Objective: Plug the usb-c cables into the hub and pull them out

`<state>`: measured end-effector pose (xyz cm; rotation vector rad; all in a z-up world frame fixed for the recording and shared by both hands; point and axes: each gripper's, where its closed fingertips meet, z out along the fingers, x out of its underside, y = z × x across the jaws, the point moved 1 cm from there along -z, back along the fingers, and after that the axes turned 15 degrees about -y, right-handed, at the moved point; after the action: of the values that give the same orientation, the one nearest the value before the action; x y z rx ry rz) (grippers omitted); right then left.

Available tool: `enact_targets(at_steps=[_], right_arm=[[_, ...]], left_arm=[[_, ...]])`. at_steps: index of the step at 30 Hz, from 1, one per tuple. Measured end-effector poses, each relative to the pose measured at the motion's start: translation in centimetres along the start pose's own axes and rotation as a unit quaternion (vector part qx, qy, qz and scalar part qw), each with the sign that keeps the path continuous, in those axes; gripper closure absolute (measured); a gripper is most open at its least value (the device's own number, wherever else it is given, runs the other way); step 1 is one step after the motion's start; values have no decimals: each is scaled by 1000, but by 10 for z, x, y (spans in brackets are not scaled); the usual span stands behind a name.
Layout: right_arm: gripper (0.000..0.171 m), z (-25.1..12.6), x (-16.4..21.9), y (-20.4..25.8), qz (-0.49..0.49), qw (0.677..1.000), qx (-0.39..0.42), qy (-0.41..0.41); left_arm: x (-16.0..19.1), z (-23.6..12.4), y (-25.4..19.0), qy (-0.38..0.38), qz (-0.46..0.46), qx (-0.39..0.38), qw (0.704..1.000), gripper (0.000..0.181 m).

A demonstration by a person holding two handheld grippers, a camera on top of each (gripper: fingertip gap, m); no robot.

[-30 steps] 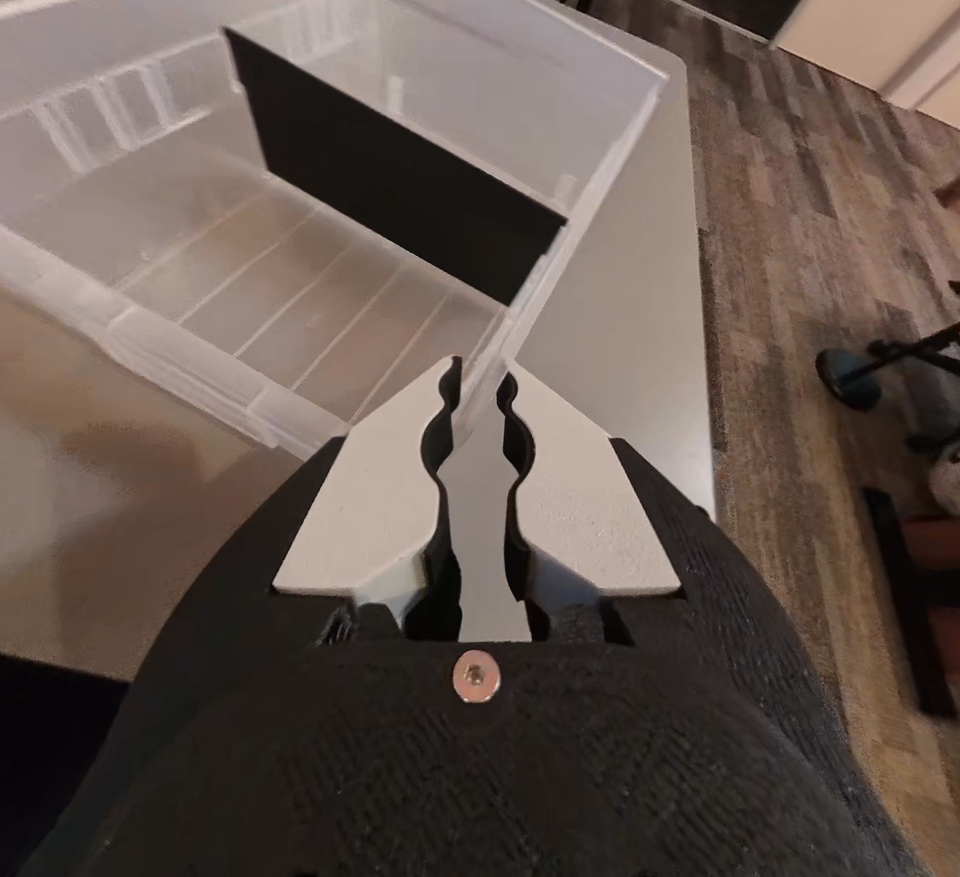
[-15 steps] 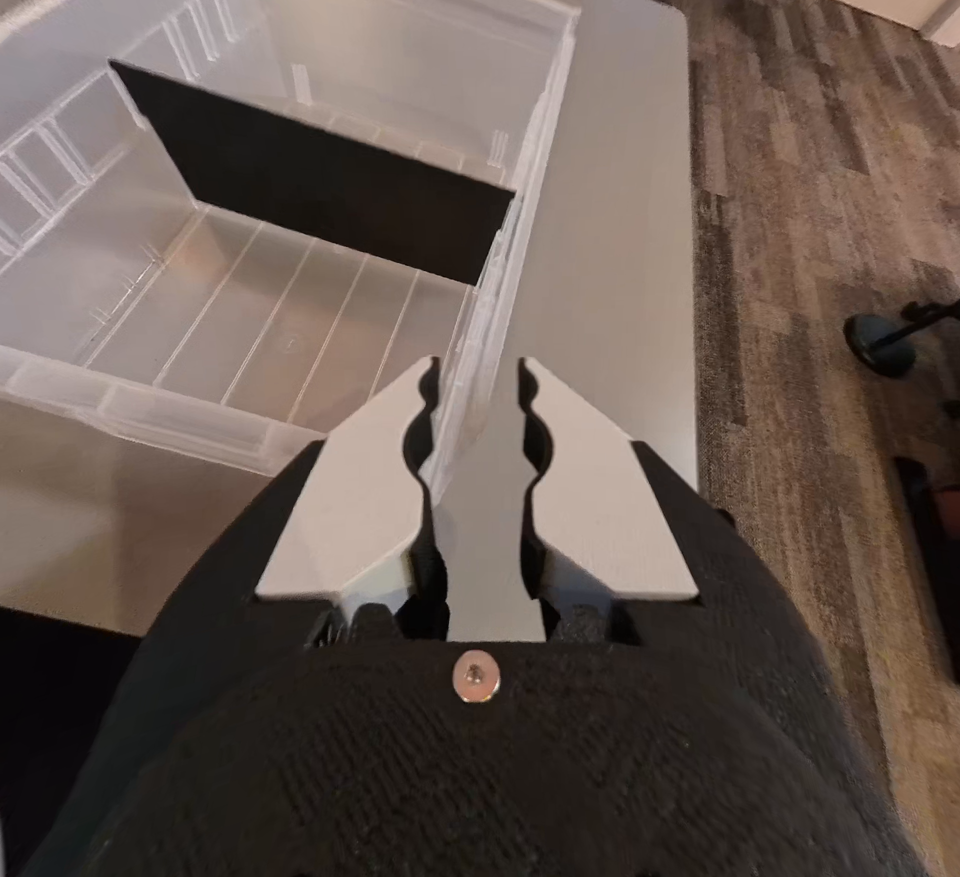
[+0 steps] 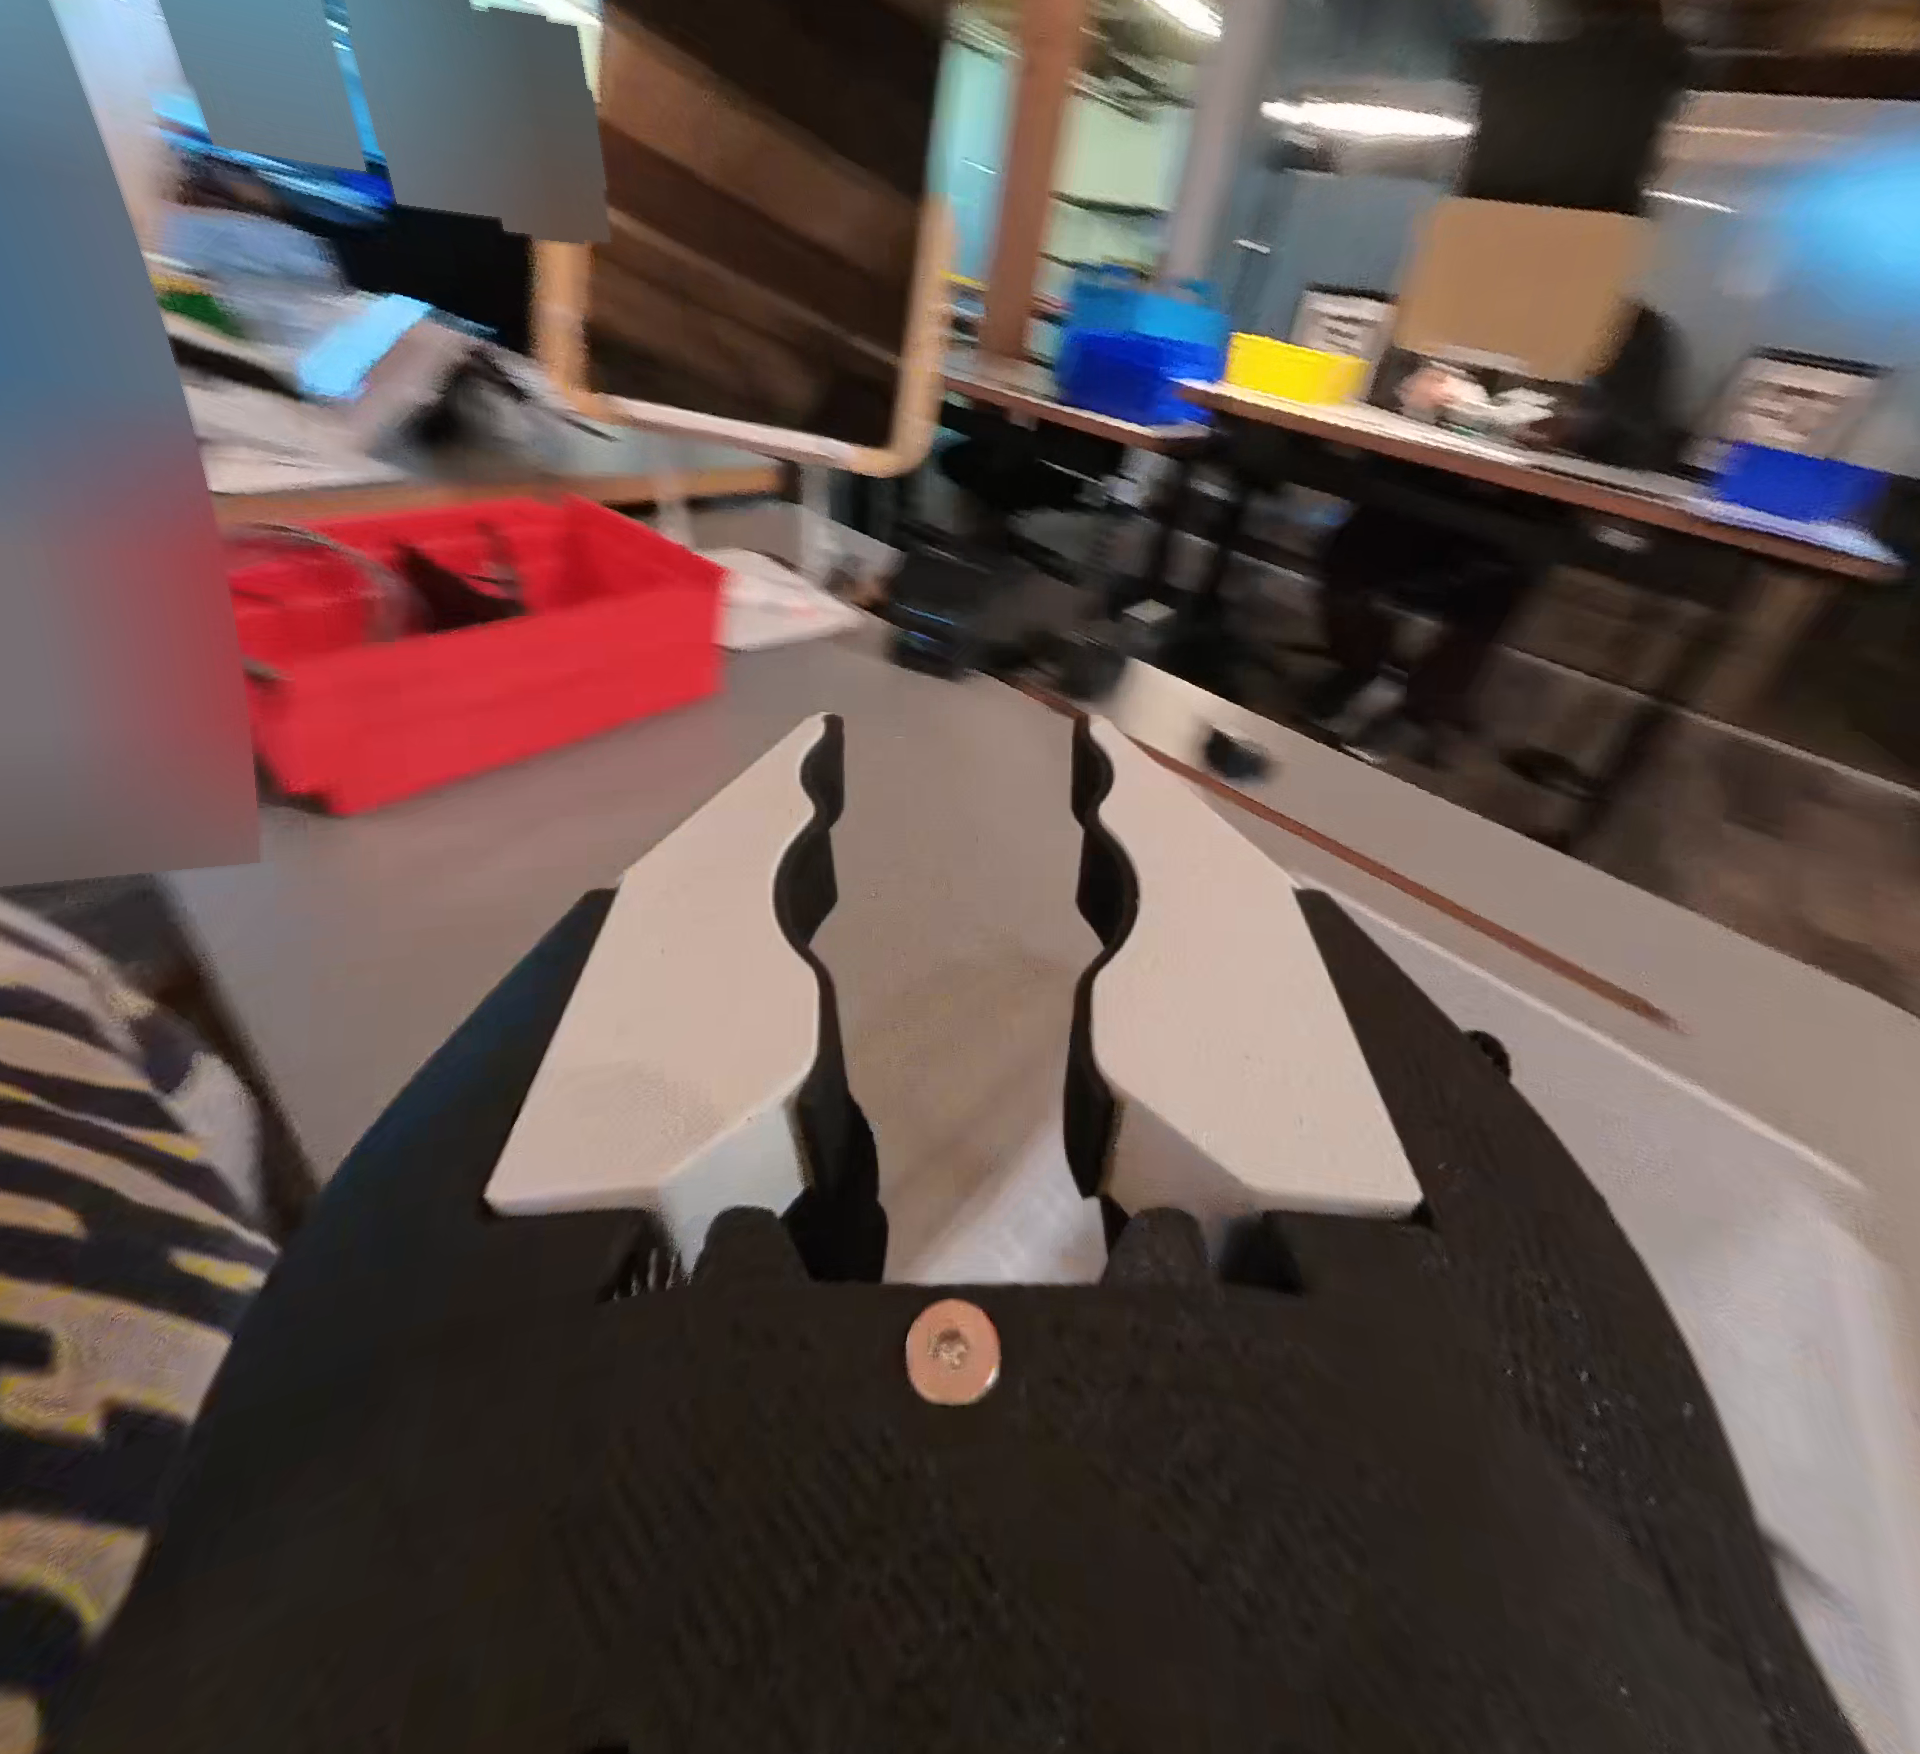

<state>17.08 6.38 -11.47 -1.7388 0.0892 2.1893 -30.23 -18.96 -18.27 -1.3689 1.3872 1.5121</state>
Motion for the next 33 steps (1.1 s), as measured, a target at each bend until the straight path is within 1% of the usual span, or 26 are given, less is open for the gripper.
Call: enact_targets(at_steps=[1,2,4,5,8,10,12,15,17,19,22,23,25,29,31,33], right_arm=[[130,20,2,22,16,999,-43,-16],[131,38,8,41,28,996,-81,-27],[131,71,31,69,33,991,-124,-29],[131,85,46,76,19,991,-132,-26],[138,122,83,76,-40,992,-107,-49],[144,138,102,74,-56,991,-98,-72],[148,150,121,67,-36,993,-84,-73],[149,155,152,53,40,995,-72,-59],[148,153,163,40,73,996,-47,-33],[149,147,163,28,63,997,-23,-38],[150,143,168,15,47,999,10,-24],[150,142,169,14,45,999,15,-22],[151,143,169,16,42,999,15,-24],[153,145,169,25,37,999,-1,-26],[154,146,169,27,26,999,-3,-25],[155,146,167,30,18,999,-6,-27]], left_arm=[[-2,16,-3,20,51,28,998,134],[-1,31,-7,47,106,60,991,135],[14,57,-10,120,206,123,963,138],[24,68,-9,159,249,152,943,138],[53,91,1,252,359,219,871,141],[66,102,12,293,410,240,830,142],[76,108,21,324,436,256,799,141],[91,109,25,353,434,289,777,136],[100,108,26,361,435,302,768,133],[107,111,25,345,447,301,768,135],[115,121,24,314,473,289,771,150],[118,121,23,310,476,293,769,159],[114,123,20,295,471,288,780,161],[106,124,25,281,501,220,788,164],[97,124,27,260,521,178,793,168],[80,123,29,225,529,131,808,169]])
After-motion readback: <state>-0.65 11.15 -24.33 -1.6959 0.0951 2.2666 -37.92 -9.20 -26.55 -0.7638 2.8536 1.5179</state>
